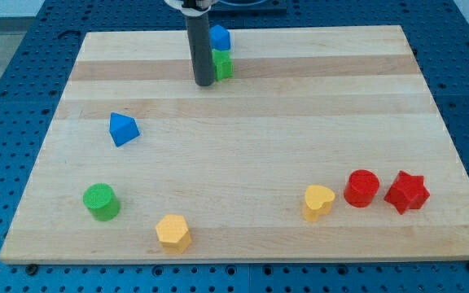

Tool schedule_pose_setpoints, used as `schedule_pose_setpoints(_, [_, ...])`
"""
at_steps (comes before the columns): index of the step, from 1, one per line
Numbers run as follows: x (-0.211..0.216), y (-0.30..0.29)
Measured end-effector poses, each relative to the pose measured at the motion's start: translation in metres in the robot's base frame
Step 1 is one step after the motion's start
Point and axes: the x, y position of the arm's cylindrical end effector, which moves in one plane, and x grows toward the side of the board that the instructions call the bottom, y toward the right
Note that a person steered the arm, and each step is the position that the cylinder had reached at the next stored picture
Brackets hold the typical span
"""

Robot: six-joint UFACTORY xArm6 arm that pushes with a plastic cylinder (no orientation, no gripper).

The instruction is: Slide green star closer to blue cube

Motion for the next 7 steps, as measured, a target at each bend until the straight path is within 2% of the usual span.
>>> schedule_pose_setpoints(1, [0.021, 0.025])
schedule_pose_setpoints(2, [0.015, 0.051])
schedule_pose_setpoints(5, [-0.053, 0.051])
schedule_pose_setpoints(6, [-0.049, 0.051])
schedule_pose_setpoints(7, [-0.023, 0.051])
